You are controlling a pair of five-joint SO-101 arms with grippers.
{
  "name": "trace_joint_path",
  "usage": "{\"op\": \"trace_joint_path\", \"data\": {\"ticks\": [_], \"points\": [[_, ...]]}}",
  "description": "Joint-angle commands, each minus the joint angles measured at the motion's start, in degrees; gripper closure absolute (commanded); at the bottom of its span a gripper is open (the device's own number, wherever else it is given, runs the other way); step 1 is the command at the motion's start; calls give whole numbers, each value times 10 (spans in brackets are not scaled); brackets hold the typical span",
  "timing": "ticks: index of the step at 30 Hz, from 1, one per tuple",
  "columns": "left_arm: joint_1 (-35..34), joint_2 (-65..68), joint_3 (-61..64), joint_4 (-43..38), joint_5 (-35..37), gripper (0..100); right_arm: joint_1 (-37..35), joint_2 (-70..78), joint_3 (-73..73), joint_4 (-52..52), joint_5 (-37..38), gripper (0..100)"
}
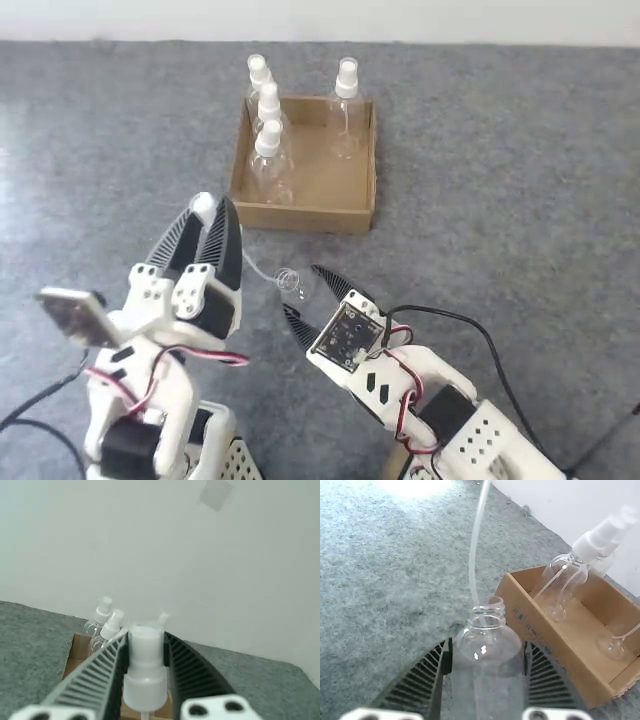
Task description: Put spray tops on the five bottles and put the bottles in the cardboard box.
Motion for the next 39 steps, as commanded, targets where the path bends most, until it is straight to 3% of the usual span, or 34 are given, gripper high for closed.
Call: {"op": "trace_joint_path", "data": {"ticks": [1, 39], "points": [[4, -9, 16, -30, -6, 952, -3, -12, -9, -15, 11, 894], [49, -9, 68, -4, -30, 960, 0, -15, -14, -16, 8, 894]]}}
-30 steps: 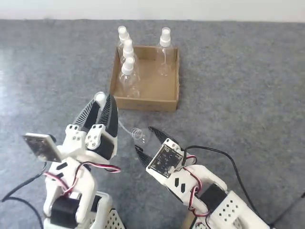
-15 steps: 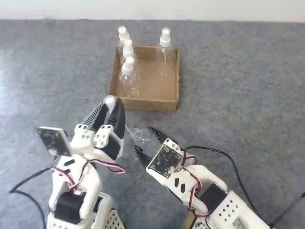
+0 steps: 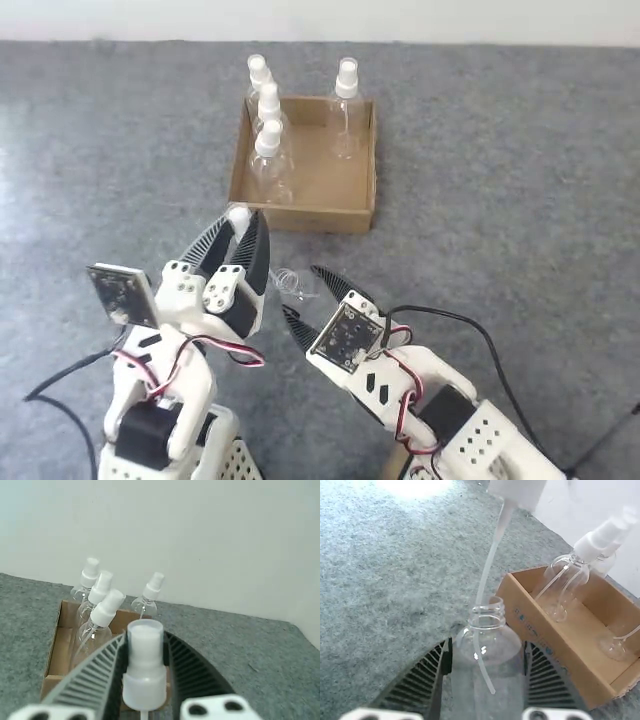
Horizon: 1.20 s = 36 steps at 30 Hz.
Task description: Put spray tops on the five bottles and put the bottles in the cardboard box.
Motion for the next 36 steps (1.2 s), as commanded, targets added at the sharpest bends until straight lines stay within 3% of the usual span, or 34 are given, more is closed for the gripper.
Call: {"op": "trace_joint_path", "data": {"ticks": [1, 7, 15, 36], "points": [[7, -9, 8, -1, -6, 959, 0, -15, -15, -16, 8, 894], [46, -10, 22, -2, -34, 961, 1, -15, -13, -32, 8, 894], [47, -10, 23, -3, -34, 959, 34, -15, -21, -40, 7, 894], [47, -8, 44, -28, -34, 938, 33, -15, -33, -68, 6, 894]]}}
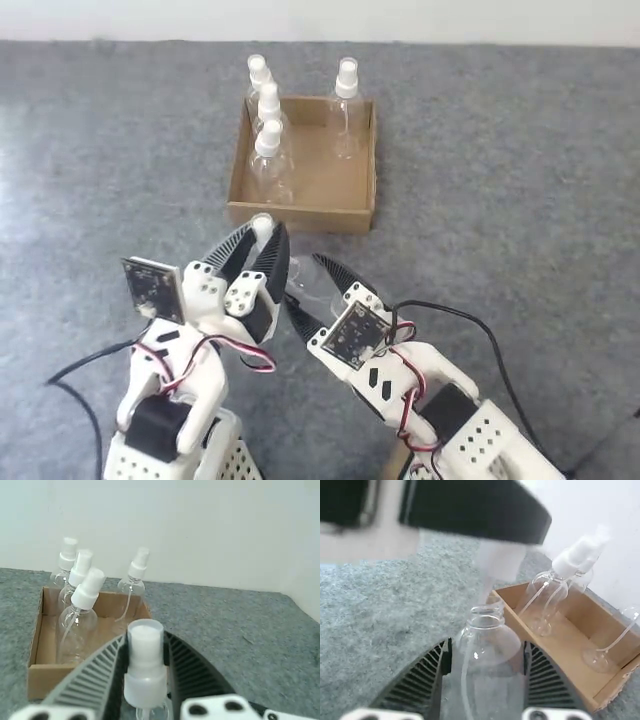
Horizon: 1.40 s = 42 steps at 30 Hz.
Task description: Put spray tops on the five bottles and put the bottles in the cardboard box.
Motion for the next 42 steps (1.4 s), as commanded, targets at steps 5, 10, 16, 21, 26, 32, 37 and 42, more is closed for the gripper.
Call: {"op": "trace_joint_path", "data": {"ticks": [5, 10, 16, 21, 26, 32, 37, 42], "points": [[22, -8, 6, -21, -5, 933, 12, -15, -36, -19, 4, 894], [25, -8, 6, -21, -5, 931, 14, -15, -37, -29, 4, 894], [23, -8, 6, -23, -5, 930, 13, -15, -37, -39, 4, 894], [22, -8, 5, -22, -4, 891, 14, -15, -37, -39, 4, 894], [22, -9, 3, -21, -4, 872, 15, -15, -35, -39, 4, 894], [21, -10, 0, -20, -5, 861, 15, -15, -34, -39, 4, 894], [21, -10, -21, -19, -6, 858, 15, -15, -31, -36, 4, 894], [-6, -10, -48, -4, -4, 858, 15, -15, -31, -33, 4, 894]]}}
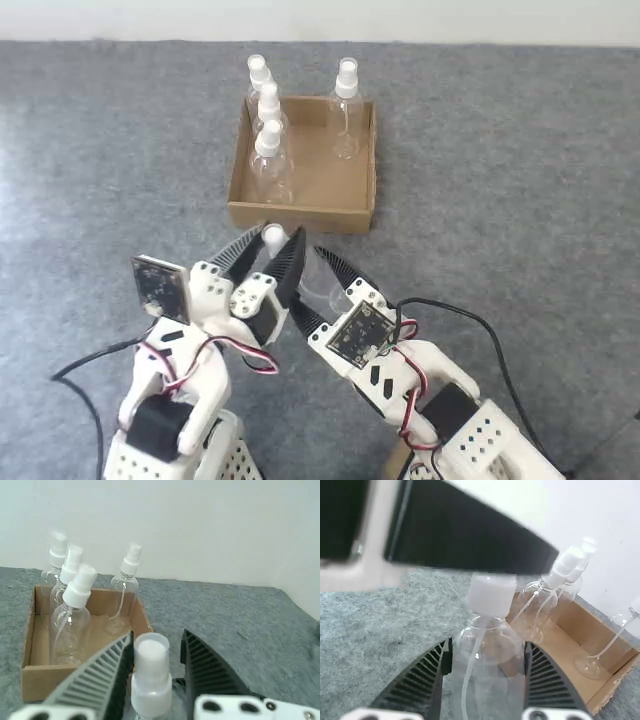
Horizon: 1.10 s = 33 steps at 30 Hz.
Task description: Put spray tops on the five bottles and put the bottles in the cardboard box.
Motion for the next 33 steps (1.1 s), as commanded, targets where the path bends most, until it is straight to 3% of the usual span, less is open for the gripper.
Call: {"op": "trace_joint_path", "data": {"ticks": [1, 21, 28, 33], "points": [[-30, -10, -52, 0, -2, 858, 9, -15, -30, -10, 5, 894], [-45, -11, -71, 0, -3, 859, 9, -15, -15, -13, 7, 894], [-139, -11, -69, -20, -4, 859, 9, -15, -15, -11, 8, 894], [-117, -11, -53, -19, -4, 859, 9, -15, -15, -10, 7, 894]]}}
